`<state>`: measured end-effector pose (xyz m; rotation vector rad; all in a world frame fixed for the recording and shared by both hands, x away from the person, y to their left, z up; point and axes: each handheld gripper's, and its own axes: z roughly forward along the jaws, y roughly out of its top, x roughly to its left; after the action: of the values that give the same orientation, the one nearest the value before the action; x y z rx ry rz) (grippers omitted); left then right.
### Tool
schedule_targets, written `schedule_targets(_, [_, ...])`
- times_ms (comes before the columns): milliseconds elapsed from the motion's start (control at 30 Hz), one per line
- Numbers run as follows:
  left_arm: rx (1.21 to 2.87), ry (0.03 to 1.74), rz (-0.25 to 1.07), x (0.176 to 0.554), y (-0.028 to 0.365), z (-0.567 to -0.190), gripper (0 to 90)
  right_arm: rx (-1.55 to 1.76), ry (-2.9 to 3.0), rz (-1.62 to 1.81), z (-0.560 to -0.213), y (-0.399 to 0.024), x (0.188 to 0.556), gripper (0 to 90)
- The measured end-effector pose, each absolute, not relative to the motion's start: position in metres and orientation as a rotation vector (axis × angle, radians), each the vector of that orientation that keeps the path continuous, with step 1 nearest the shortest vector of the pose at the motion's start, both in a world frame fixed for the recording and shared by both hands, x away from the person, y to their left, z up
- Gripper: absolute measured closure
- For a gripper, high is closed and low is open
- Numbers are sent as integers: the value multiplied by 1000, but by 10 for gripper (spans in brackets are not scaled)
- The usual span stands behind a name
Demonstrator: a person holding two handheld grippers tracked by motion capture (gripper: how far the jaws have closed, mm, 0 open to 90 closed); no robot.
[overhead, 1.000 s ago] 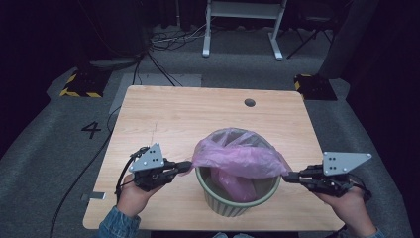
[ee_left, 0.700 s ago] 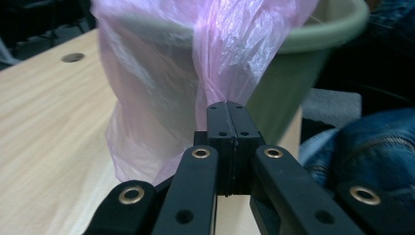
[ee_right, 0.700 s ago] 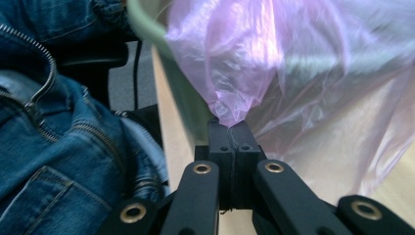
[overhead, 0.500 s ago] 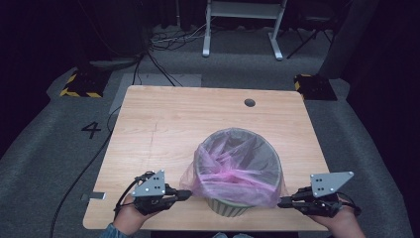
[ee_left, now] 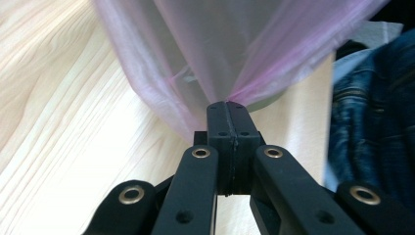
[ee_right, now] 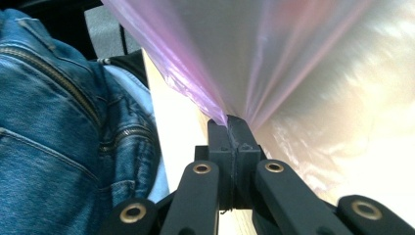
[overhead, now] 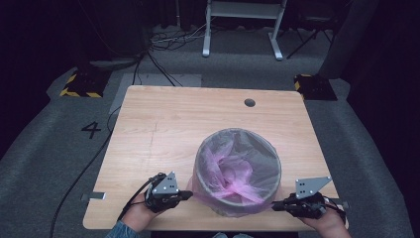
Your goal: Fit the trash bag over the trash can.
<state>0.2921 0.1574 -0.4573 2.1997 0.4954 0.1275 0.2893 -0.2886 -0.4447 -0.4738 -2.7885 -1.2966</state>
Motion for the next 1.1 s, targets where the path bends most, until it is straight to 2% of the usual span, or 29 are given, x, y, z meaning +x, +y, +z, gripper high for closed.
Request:
schedule_targets(67, [2177,509,118,293,161,-457,897,-515,-2758,-1315,-448,-295,291,879])
schedule_targets(100, [2162,513,121,292,164,-455,887,-519,-2751,-1325,-448,-297,290,801])
schedule_targets(200, [2073,491,45,290,169,-445,557,-493,-2724,-1430,-437,-305,287,544])
schedule_targets(267, [2030,443,48,286,168,-436,433,-475,-2688,-1557,-425,-312,284,461])
schedule_targets(367, [2023,377,87,277,154,-425,350,-471,-2661,-1715,-407,-320,285,382])
schedule_targets(500, [2057,334,130,272,133,-417,348,-509,-2687,-1728,-394,-317,301,277])
schedule_targets(567, [2056,366,175,273,132,-415,502,-493,-2685,-1725,-391,-312,307,251])
schedule_targets(633, [2010,401,156,277,137,-413,599,-450,-2685,-1709,-390,-303,311,298])
schedule_targets(667, [1985,407,141,279,140,-412,653,-425,-2702,-1690,-390,-298,312,382])
schedule_targets(733, [1955,417,126,281,144,-409,721,-403,-2738,-1643,-390,-290,314,612])
schedule_targets(800, [1941,422,129,282,147,-406,783,-432,-2767,-1597,-389,-289,317,882])
schedule_targets(867, [1930,429,143,283,150,-405,826,-485,-2769,-1611,-388,-292,322,900])
schedule_targets(1100, [1950,477,132,292,152,-410,871,-676,-2778,-1600,-392,-303,336,900])
